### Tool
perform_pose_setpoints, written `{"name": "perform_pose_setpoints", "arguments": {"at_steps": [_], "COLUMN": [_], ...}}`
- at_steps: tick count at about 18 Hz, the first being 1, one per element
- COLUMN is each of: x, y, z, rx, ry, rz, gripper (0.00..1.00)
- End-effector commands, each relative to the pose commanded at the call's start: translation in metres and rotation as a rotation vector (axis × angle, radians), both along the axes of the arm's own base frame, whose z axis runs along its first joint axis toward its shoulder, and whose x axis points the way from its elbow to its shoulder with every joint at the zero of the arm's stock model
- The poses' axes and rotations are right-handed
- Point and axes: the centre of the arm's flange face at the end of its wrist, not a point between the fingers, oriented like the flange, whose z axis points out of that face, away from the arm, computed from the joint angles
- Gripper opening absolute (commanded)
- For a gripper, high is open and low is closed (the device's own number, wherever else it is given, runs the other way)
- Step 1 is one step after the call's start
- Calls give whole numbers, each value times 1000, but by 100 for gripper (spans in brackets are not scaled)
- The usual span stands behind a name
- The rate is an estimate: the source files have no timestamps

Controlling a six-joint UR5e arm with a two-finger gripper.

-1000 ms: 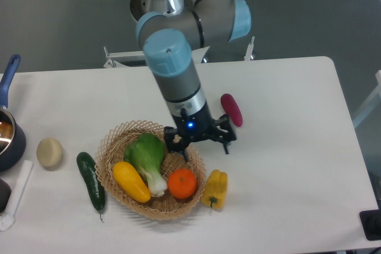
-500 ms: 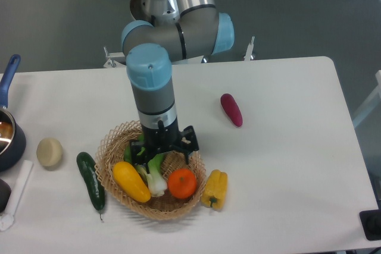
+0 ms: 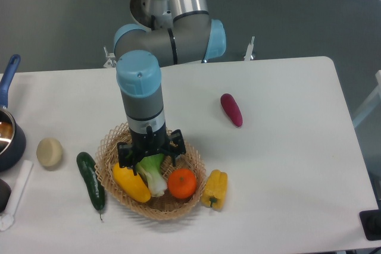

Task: Pick up the mango from the basket
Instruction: 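Move the open gripper over the basket and lower toward the yellow mango, then lower the gripper around the yellow mango and close on it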

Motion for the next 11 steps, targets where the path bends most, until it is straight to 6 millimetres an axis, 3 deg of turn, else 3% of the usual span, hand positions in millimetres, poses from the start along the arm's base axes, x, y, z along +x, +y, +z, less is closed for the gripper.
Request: {"name": "perform_pose_setpoints", "arguments": {"at_steps": [11], "x": [26], "y": [21], "z": [-39], "rx": [-47], "ry": [-44], "rz": [9], "gripper": [100]}}
